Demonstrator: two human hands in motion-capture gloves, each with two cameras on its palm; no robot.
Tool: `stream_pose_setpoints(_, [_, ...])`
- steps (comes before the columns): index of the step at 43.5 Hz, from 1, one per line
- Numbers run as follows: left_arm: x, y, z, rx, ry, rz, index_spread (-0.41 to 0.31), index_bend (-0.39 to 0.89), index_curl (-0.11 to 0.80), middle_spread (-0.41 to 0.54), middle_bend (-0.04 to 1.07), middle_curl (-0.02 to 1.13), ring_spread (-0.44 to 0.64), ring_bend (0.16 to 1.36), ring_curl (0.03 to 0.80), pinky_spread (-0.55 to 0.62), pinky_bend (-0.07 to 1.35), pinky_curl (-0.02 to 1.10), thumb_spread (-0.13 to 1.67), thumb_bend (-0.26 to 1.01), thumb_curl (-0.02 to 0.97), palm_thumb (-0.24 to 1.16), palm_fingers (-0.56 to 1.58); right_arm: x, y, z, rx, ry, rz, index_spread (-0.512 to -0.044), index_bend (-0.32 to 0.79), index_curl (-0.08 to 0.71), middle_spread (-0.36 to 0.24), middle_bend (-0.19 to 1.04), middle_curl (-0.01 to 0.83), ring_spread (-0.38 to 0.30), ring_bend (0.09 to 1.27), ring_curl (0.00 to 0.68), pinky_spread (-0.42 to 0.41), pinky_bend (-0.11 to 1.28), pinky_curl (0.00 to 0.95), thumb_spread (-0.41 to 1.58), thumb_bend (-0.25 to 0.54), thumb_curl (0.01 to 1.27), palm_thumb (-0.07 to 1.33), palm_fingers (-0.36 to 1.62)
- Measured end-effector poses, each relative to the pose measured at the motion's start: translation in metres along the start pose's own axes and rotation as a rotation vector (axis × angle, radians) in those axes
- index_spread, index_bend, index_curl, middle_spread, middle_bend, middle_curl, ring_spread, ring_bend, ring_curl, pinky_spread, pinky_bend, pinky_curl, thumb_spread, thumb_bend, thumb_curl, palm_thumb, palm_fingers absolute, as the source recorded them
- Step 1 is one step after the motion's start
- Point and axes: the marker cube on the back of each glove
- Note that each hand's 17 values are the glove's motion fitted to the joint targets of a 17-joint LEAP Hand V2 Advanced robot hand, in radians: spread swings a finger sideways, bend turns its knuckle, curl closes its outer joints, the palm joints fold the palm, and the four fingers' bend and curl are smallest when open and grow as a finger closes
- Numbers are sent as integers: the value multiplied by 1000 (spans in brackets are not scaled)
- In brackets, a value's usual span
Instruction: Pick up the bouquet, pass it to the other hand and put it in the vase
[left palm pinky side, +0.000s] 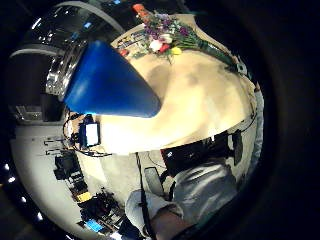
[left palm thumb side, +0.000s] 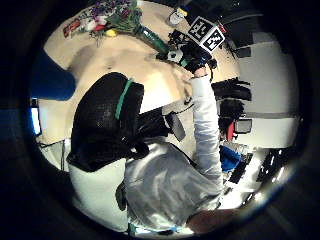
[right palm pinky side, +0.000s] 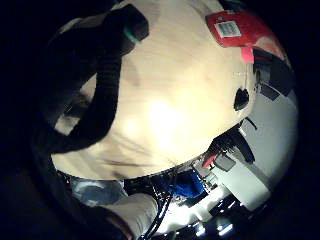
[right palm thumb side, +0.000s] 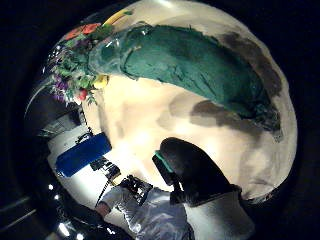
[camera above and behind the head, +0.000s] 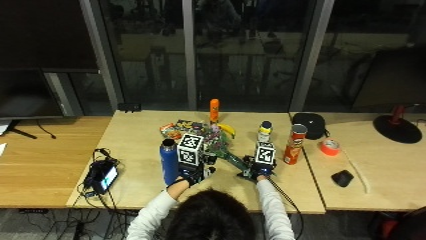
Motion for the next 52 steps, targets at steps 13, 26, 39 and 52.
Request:
stream_pose_setpoints(13, [-2,0,1,-4,8,6,36,176,377,214,177,326,379,428,265,345,190,351,1209,-17,302,342,360,0,-7,9,45,60,61,-153,107,137,36,329,382,17,681,331,225,729,323,1004,4,349,546,473])
stream_pose_setpoints(26, [0,-1,-1,2,12,17,36,178,381,213,177,327,383,426,268,347,187,346,1209,-17,302,342,359,-10,-4,9,18,86,64,-224,274,281,-115,326,414,-164,536,332,-60,554,299,1010,54,377,801,955])
stream_pose_setpoints(39, [-4,-4,-5,0,-2,-6,36,176,382,213,180,328,384,423,270,347,187,342,1210,-17,304,336,361,-4,-18,3,202,48,75,-244,160,358,-197,453,503,-227,695,434,-260,607,371,1098,92,381,966,1391])
stream_pose_setpoints(52, [-2,-16,-25,-36,65,13,28,180,386,213,179,330,383,415,270,345,187,341,1211,-17,306,334,369,0,-14,-24,632,-134,26,-235,435,487,-188,778,647,-201,958,562,-222,739,479,1116,-14,338,869,1487])
